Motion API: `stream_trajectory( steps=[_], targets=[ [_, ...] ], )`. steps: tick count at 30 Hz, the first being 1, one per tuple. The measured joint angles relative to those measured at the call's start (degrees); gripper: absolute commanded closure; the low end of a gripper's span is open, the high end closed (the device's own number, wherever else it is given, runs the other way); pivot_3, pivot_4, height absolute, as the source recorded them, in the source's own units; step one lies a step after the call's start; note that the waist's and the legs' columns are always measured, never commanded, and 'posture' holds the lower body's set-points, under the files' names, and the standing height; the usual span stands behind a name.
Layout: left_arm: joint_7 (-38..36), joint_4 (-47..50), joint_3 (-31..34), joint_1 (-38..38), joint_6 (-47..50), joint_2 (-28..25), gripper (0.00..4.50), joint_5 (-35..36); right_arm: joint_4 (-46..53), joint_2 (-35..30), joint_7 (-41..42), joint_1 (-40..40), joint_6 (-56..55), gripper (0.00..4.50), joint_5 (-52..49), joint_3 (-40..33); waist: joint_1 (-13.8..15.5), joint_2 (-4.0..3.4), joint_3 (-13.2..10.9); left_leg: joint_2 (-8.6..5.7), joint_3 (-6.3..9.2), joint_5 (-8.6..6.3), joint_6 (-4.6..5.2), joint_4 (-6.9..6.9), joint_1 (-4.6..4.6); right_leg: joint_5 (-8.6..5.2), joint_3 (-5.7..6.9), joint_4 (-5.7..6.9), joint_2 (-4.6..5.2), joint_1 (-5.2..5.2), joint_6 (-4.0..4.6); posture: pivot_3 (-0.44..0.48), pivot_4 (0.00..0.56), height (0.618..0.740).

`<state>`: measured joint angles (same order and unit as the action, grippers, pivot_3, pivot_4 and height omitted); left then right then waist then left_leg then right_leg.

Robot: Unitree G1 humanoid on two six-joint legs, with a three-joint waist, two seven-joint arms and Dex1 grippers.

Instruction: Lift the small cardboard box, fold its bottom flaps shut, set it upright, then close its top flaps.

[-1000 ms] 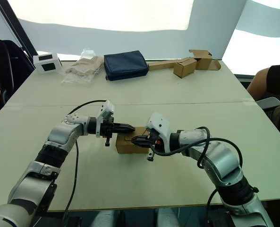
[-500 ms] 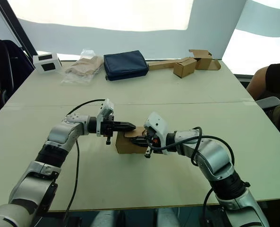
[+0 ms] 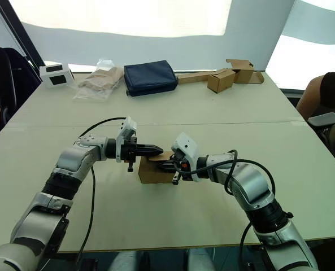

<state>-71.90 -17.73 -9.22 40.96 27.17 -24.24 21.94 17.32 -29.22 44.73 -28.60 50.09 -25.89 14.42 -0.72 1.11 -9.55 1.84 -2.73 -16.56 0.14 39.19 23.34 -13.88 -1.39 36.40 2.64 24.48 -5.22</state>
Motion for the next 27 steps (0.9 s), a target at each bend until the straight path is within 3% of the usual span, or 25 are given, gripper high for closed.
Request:
stream_trajectory(
  steps=[13,27],
  targets=[
    [0.86,-0.16,-0.29,-1.21,-1.64,-0.18,4.48,-1.48,5.23,-1.74,3.41,2.3,1.94,4.5,-5.4,-1.91,0.02,0.0,0.0,0.0,0.01,0.0,0.0,0.0,0.01,0.0,0.0,0.0,0.01,0.0,0.01,0.0,0.15,0.74],
    [1.14,-0.14,-0.23,-1.21,-1.51,-0.15,4.48,-1.44,-0.6,-1.61,3.52,-0.27,-1.2,4.5,-1.06,0.44,-0.01,0.0,0.0,0.0,0.0,0.0,0.0,0.0,0.0,0.0,0.0,0.0,0.01,0.0,0.0,0.0,0.15,0.74]
  ],
)
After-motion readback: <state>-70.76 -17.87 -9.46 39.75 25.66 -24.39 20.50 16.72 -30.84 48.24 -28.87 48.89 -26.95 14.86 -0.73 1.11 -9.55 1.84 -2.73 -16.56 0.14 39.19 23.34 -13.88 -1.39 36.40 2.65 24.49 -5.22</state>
